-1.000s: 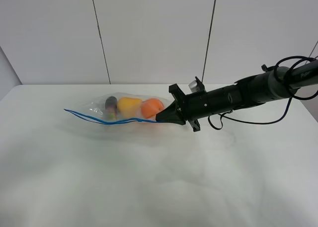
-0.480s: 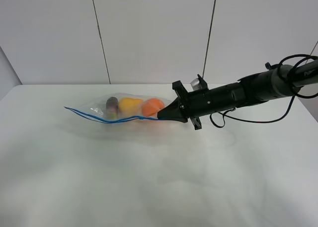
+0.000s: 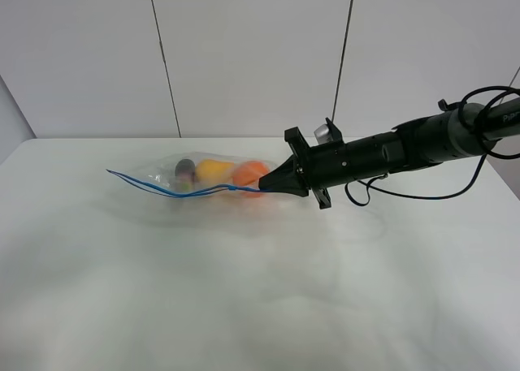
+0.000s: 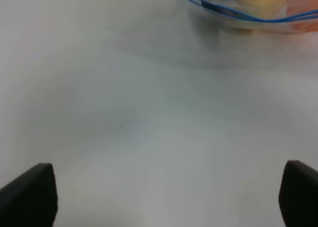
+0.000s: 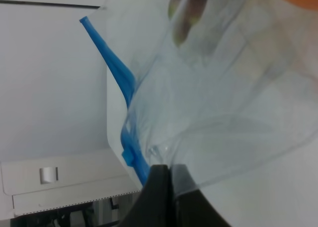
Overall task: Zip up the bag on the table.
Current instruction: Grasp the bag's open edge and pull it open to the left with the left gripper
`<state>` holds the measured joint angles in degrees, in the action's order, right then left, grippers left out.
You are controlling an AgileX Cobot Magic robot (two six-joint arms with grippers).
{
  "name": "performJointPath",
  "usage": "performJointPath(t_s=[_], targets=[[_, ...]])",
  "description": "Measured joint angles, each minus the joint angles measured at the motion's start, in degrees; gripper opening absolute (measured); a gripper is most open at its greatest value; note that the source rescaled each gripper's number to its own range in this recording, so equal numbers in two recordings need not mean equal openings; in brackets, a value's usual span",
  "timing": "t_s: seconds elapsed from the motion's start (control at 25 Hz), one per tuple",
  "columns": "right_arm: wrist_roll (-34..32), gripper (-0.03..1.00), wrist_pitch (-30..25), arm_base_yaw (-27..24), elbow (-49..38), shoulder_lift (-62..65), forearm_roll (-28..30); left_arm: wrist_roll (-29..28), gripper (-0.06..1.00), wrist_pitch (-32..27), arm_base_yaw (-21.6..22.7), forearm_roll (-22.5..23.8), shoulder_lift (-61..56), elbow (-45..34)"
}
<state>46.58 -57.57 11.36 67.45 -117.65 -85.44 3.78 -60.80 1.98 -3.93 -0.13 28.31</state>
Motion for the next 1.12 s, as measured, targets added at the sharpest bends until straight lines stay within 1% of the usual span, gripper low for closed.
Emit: performJointPath(t_s=[0.12, 0.24, 0.4, 0.52, 0.72, 0.84, 0.88, 0.96, 1.12], targets=[[0.0, 0.0, 0.0, 0.0, 0.0, 0.0, 0.0, 0.0, 1.0, 2.17, 0.0, 0.0, 0.94, 2.07], [0.0, 0.0, 0.0, 0.0, 0.0, 0.0, 0.0, 0.0, 1.0, 6.84, 0.0, 0.0, 6.26, 6.05], [0.0, 0.0, 0.0, 0.0, 0.0, 0.0, 0.0, 0.0, 1.0, 14.07, 0.0, 0.0, 17.02, 12.04], [-0.02, 0.0, 0.0, 0.0, 0.0, 0.0, 0.0, 0.82, 1.0, 18.24, 0.0, 0.0, 25.83, 16.35], [-0.09, 0.0, 0.0, 0.0, 0.0, 0.0, 0.0, 4.54, 1.0, 22.91, 0.0, -0.06, 40.85, 22.31], [-0.28, 0.0, 0.0, 0.0, 0.0, 0.0, 0.0, 9.43, 1.0, 25.01, 0.0, -0.06, 49.13, 25.27], [-0.35, 0.0, 0.0, 0.0, 0.0, 0.0, 0.0, 12.21, 1.0, 25.9, 0.0, -0.06, 51.89, 25.85], [-0.41, 0.0, 0.0, 0.0, 0.0, 0.0, -0.02, 18.91, 1.0, 29.31, 0.0, -0.06, 56.47, 26.28], [-0.47, 0.0, 0.0, 0.0, 0.0, 0.0, -0.02, 36.94, 1.0, 35.71, 0.0, -0.06, 64.73, 26.28]])
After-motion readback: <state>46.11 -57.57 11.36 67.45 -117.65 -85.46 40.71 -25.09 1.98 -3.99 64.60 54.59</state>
